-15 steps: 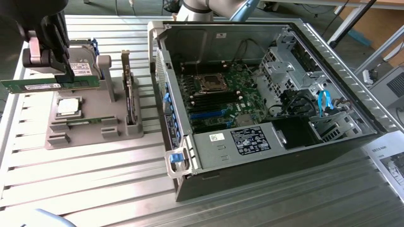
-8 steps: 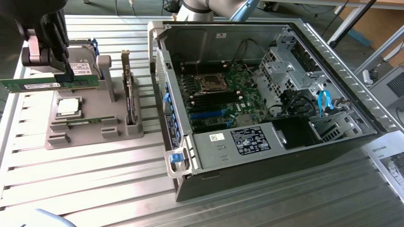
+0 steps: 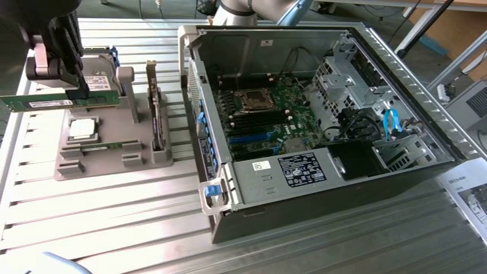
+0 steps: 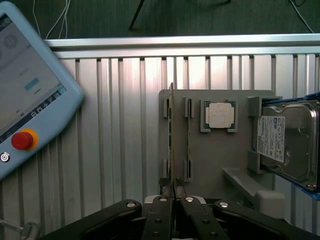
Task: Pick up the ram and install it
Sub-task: 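Pick up the ram and move it above insertion slot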
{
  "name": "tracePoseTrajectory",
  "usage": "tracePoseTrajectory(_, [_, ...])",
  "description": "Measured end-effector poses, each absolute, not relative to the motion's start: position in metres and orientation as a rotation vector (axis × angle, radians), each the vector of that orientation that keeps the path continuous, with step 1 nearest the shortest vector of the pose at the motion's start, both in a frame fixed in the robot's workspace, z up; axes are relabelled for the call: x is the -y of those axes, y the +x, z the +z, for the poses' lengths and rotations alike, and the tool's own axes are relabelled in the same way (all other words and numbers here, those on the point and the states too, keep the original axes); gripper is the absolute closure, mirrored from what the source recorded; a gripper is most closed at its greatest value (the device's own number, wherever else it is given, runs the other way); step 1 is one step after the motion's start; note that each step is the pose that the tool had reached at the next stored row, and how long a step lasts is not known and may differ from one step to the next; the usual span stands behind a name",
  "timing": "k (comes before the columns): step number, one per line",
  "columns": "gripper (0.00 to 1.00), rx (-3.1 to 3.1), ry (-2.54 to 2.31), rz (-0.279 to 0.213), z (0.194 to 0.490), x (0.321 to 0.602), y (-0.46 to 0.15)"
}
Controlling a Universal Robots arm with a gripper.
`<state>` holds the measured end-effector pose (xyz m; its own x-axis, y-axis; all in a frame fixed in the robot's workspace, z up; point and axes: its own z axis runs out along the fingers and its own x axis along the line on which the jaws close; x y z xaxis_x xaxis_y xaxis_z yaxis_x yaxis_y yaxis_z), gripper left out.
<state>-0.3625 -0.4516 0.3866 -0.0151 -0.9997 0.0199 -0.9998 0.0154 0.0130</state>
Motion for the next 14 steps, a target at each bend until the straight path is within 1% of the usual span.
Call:
tracePoseTrajectory(3, [0.88,2.222,2.188,0.007,0.387,0.452,-0.356])
tracePoseTrajectory(8, [0.88,2.22,2.186,0.012,0.387,0.451,-0.321])
tracePoseTrajectory(14, [0.88,2.219,2.185,0.014,0.387,0.451,-0.312])
